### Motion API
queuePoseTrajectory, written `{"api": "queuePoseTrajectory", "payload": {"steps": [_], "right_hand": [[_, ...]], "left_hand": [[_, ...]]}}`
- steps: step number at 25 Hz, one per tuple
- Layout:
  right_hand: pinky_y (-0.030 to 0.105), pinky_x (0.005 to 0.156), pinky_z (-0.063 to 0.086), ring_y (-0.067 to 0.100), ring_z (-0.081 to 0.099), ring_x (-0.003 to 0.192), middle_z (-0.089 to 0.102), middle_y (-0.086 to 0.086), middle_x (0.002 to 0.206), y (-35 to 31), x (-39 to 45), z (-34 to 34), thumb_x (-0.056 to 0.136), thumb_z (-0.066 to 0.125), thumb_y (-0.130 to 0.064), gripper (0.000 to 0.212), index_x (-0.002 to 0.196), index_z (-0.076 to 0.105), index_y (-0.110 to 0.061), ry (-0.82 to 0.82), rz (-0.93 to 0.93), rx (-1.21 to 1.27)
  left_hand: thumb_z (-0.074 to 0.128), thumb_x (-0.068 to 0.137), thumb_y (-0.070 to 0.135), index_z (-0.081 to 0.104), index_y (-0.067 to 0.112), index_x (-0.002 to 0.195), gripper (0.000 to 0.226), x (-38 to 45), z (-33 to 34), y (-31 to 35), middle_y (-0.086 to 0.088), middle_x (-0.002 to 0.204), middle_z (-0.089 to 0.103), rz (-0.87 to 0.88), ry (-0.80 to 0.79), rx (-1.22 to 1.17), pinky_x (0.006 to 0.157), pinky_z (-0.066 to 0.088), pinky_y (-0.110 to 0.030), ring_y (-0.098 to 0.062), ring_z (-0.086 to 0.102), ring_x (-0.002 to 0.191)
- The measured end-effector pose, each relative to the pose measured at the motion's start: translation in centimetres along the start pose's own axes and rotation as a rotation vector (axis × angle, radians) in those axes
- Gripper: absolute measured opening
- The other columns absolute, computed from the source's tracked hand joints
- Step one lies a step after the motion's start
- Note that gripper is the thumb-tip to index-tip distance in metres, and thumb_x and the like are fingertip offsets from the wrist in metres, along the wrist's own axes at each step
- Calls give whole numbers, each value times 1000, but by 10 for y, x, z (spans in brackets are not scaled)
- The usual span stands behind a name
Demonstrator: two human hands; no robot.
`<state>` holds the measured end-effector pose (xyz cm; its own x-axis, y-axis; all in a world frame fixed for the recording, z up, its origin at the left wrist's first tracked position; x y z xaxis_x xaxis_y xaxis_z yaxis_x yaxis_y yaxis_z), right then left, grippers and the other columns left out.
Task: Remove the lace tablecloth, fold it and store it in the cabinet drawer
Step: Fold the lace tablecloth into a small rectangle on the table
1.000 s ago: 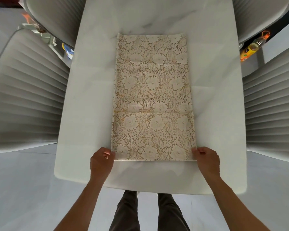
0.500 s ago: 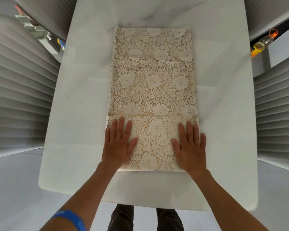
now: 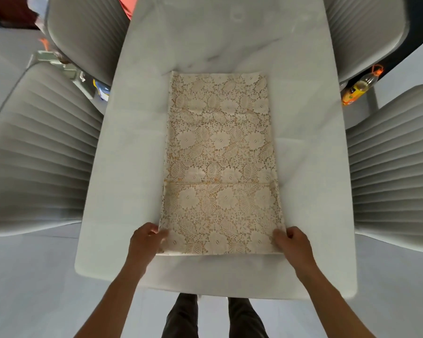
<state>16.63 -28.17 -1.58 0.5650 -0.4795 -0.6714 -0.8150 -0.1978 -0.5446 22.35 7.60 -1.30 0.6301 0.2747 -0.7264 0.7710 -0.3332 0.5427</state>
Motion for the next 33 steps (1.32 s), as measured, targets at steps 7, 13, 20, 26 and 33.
{"api": "queuePoseTrajectory", "payload": {"steps": [7, 13, 20, 26, 33], "right_hand": [[32, 46, 46, 28, 60, 58, 70, 17, 76, -12, -22, -64, 73, 67, -5, 21, 93, 74, -10, -402, -31, 367], [23, 46, 47, 22, 70, 65, 78, 7, 86, -126, 42, -66, 76, 53, -15, 20, 89, 69, -13, -450, -40, 558], [31, 71, 48, 19, 63, 84, 70, 3, 99, -127, 110, -1, 82, 74, -26, 23, 102, 66, -16, -195, -40, -44], [34, 76, 48, 25, 62, 86, 65, 2, 95, -106, 96, 19, 83, 64, -36, 34, 106, 57, -12, 168, -192, -230], [33, 65, 54, 15, 63, 86, 66, 3, 102, -79, 66, 9, 82, 66, -26, 26, 104, 60, -14, -60, -9, 26]], "left_hand": [[65, 70, 0, 76, 17, 92, 29, -37, -53, 9, -8, 82, 72, -79, -228, -312, 48, 43, -25, -18, 61, 59], [44, 90, 18, 62, -1, 79, 28, 32, -65, 118, -13, 59, 66, -127, -300, -538, 35, 38, -17, -17, 53, 39], [75, 83, 35, 65, 8, 116, 44, 95, -19, 102, -5, 96, 65, -24, -84, 49, 85, 48, -38, -19, 57, 83], [77, 79, 34, 66, 12, 100, 32, 68, 1, 60, -4, 93, 73, 162, 301, 170, 86, 53, -40, -25, 66, 90], [68, 74, 8, 61, 9, 73, 8, 41, -4, 51, -4, 70, 71, -11, 76, -93, 64, 48, -34, -23, 67, 73]]}}
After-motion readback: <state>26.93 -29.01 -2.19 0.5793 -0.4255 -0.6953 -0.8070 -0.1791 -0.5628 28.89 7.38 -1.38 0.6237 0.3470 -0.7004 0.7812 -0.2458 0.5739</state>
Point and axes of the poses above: each hand's wrist, its own x-axis towards the middle knuckle, its own z-axis out of the palm, y = z × x, the point moved 1 cm from there along x, towards the middle knuckle
